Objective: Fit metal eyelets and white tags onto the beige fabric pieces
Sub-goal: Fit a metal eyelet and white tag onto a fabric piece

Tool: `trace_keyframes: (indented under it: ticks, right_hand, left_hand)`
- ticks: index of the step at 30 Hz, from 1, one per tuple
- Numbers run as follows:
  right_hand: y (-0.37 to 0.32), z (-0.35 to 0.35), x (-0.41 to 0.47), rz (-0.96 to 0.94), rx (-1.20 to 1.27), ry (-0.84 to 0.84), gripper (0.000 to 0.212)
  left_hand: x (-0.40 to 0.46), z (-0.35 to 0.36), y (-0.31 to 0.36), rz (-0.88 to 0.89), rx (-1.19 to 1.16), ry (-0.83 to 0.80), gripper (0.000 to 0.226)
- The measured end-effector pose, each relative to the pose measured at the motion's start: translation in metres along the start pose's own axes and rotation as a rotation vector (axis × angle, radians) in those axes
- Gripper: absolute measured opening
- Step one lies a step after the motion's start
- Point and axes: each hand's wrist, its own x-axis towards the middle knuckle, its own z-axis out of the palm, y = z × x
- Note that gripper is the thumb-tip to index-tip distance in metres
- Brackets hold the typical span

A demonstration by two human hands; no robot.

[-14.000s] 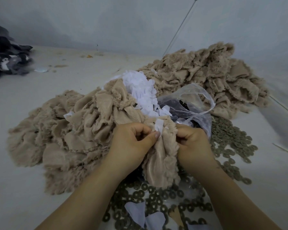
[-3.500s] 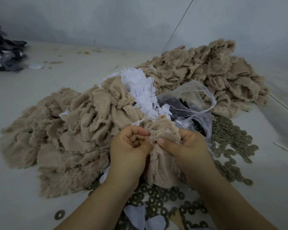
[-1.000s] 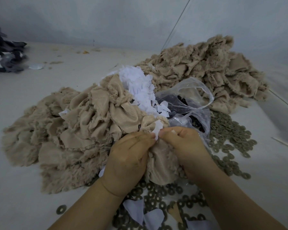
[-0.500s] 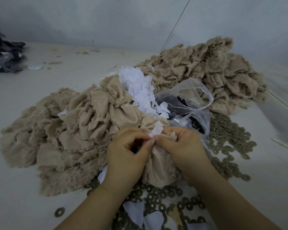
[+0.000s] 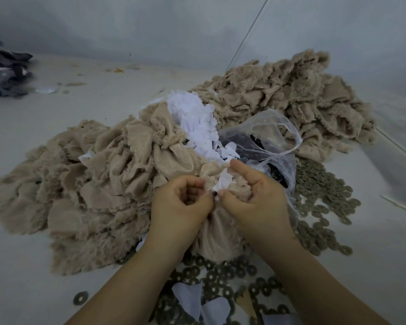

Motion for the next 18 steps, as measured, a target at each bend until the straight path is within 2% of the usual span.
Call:
trace_keyframes:
  ticks: [5,7,9,13,15,18]
  right_hand:
    - [-0.003,-0.002,0.003,0.077,0.071,-0.046,0.056]
    - [-0.002,-0.002,0.003,0.114,0.092,-0.069,0.055]
    - [-0.002,-0.001,0.003,0.166,0.138,-0.078,0.055]
    - [-0.004,0.000,0.004,0.289,0.262,-0.065,0.054]
    - [-0.005,-0.001,0.006,0.352,0.326,-0.042,0.054]
    - [-0.008,-0.004,0.008,0.436,0.406,-0.043,0.053]
  left_hand:
    - [0.002,-0.004,0.003,0.003,0.026,-0.104,0.028]
    - [0.001,-0.004,0.003,0.081,0.080,-0.086,0.041]
    - [-0.002,-0.005,0.002,0.234,0.192,-0.010,0.047]
    - [-0.005,-0.005,-0.002,0.692,0.539,0.093,0.016]
    - [-0.005,-0.005,-0.006,0.795,0.591,0.077,0.009]
    - [-0.005,-0.005,-0.009,0.882,0.625,0.022,0.012]
